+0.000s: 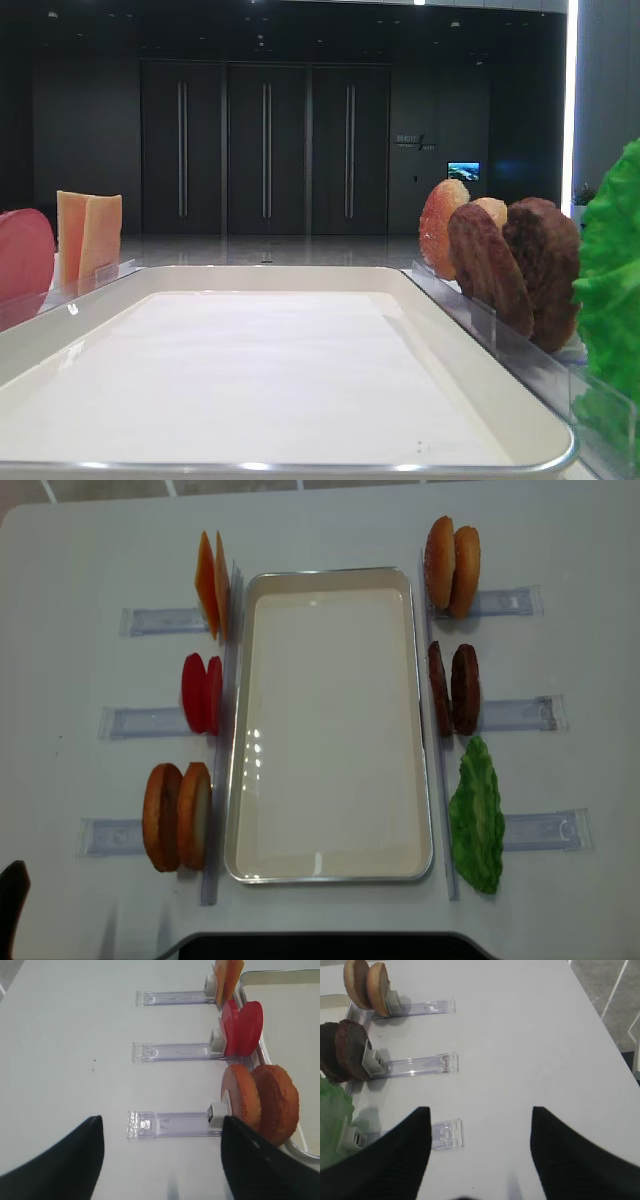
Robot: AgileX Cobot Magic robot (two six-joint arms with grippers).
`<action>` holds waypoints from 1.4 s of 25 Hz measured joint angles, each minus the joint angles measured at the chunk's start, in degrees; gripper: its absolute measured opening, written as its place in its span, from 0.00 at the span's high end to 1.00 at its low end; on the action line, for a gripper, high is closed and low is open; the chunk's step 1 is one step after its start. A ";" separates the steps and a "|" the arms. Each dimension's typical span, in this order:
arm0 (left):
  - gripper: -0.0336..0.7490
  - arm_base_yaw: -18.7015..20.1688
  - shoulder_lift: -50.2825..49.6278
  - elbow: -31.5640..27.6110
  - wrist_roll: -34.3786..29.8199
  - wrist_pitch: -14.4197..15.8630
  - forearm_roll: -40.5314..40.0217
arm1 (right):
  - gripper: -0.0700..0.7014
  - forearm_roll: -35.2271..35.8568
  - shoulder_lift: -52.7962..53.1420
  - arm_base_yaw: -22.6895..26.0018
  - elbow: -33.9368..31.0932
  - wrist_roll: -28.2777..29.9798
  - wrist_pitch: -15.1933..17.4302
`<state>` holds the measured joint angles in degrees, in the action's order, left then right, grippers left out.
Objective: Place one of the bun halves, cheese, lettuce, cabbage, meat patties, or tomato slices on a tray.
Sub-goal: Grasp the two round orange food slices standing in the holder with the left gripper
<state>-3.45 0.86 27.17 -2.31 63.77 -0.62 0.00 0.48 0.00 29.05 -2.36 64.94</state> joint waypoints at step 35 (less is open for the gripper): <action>0.36 1.33 -2.16 1.85 0.24 1.22 -1.28 | 0.37 0.00 0.00 0.00 0.00 0.00 0.00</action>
<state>-2.12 -1.30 29.01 -2.07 64.99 -1.91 0.00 0.48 0.00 29.05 -2.36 64.94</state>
